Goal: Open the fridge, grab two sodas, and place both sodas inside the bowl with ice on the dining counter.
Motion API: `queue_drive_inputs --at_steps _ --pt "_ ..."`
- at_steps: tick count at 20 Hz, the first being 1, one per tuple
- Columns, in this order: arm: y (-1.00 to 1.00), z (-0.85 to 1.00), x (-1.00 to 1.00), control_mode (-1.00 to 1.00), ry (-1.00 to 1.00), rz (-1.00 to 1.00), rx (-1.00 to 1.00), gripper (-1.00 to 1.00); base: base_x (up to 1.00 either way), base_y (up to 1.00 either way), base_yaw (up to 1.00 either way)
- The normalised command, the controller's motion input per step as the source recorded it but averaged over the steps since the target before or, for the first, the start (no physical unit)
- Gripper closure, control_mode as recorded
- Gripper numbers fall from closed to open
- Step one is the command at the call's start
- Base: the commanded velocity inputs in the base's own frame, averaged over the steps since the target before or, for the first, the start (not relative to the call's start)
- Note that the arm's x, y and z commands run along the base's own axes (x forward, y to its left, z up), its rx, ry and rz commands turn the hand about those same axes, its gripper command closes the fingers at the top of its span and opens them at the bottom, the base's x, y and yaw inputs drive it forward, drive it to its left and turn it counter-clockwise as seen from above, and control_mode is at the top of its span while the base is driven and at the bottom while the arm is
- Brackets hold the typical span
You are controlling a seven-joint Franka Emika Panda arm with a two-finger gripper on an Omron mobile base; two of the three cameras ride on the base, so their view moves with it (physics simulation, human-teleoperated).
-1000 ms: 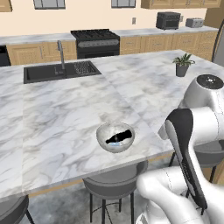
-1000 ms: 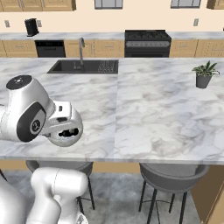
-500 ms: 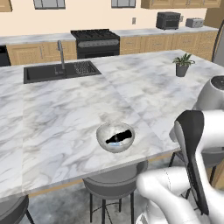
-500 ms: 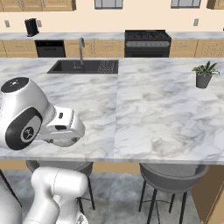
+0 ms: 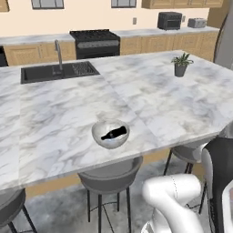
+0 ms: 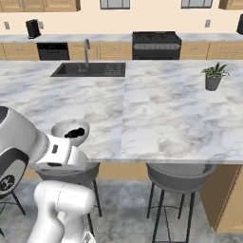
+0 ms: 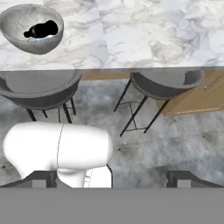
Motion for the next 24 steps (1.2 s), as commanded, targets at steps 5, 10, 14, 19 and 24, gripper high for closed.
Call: queue_drive_inputs --at_steps 5,10,14,19,24 --pt "0.00 0.00 0.00 1.00 0.00 0.00 0.00 -1.00 -0.45 -0.99 -0.01" --pt "0.00 0.00 0.00 1.00 0.00 0.00 0.00 -1.00 -0.16 -1.00 0.00" --pt "0.00 0.00 0.00 1.00 0.00 0.00 0.00 -1.00 -0.06 -1.00 0.00" --pt "0.00 0.00 0.00 1.00 0.00 0.00 0.00 -1.00 0.00 -1.00 0.00" --pt "0.00 0.00 0.00 1.00 0.00 0.00 0.00 -1.00 0.00 -1.00 0.02"
